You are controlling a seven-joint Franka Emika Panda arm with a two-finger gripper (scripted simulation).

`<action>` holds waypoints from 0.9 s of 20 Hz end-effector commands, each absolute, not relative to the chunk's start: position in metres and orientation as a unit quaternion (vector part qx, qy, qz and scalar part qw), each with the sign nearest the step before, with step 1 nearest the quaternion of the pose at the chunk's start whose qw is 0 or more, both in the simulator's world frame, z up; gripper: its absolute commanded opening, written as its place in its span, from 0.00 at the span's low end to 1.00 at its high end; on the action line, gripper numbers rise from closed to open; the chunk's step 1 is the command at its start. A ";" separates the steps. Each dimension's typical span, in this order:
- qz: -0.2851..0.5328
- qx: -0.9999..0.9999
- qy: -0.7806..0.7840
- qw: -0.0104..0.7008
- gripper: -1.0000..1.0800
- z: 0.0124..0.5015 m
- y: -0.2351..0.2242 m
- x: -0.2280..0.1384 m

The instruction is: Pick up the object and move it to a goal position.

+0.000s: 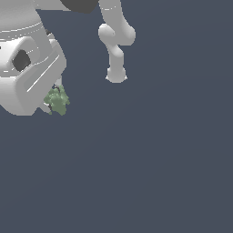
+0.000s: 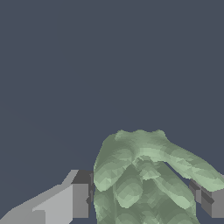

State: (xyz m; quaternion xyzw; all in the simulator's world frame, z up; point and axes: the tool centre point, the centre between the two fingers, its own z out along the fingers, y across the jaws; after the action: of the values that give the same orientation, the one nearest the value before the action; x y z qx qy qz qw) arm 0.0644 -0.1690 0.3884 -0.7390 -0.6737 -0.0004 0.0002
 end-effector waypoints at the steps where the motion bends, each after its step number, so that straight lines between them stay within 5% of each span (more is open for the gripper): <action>1: 0.000 -0.739 -0.674 0.000 0.00 0.397 -0.175 0.068; 18: 0.000 -0.739 -0.674 0.000 0.00 0.420 -0.192 0.078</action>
State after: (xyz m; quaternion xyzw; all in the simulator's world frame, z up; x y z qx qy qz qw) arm 0.0776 -0.1915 0.4196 -0.7391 -0.6736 0.0001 0.0001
